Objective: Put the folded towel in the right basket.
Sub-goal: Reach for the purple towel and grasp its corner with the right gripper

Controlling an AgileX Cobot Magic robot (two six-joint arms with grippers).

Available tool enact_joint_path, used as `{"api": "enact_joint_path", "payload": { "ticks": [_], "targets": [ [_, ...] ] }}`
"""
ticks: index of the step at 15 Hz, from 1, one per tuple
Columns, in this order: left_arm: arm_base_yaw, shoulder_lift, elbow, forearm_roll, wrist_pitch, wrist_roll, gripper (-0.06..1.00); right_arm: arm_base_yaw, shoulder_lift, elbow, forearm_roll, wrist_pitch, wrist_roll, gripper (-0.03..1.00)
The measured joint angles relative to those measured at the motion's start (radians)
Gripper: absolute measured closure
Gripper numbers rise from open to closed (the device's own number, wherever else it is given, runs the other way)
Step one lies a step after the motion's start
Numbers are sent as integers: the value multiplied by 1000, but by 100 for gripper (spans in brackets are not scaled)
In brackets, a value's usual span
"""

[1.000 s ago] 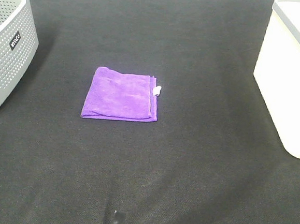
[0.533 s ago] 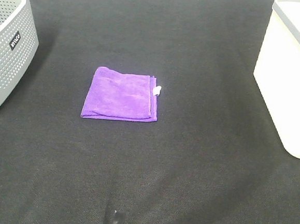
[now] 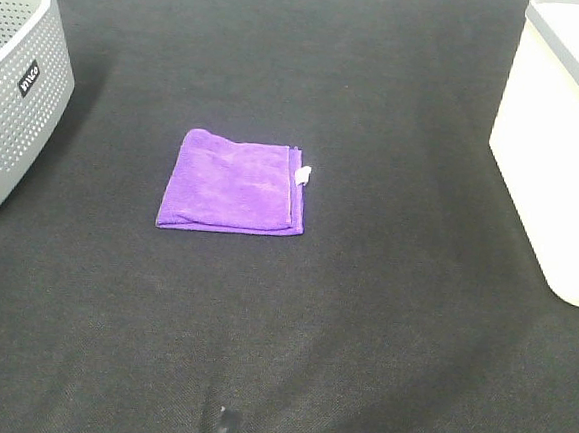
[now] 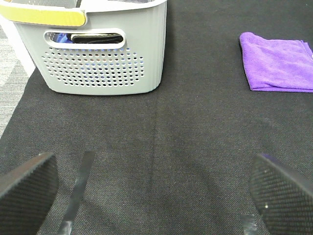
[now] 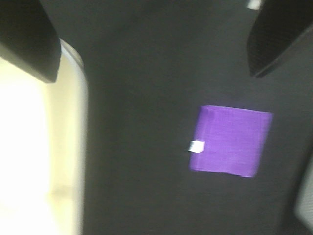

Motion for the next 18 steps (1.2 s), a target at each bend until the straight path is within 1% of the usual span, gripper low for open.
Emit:
{"api": "enact_joint_path", "payload": {
  "ticks": [3, 4, 5, 6, 8, 10, 13, 18],
  "targets": [
    [0, 0, 0, 0, 0, 0, -4, 197, 396, -220, 152, -2, -18, -1],
    [0, 0, 0, 0, 0, 0, -4, 233, 513, -273, 199, -2, -21, -1],
    [0, 0, 0, 0, 0, 0, -4, 251, 634, -315, 255, -2, -40, -1],
    [0, 0, 0, 0, 0, 0, -4, 251, 731, -341, 321, -4, -73, -1],
    [0, 0, 0, 0, 0, 0, -4, 251, 899, -370, 390, -49, -120, -1],
    [0, 0, 0, 0, 0, 0, -4, 251, 1021, -386, 409, -86, -127, -1],
    [0, 0, 0, 0, 0, 0, -4, 251, 1139, -386, 431, -156, -130, -1],
    [0, 0, 0, 0, 0, 0, -4, 250, 1212, -392, 464, -206, -132, -1]
  ]
}}
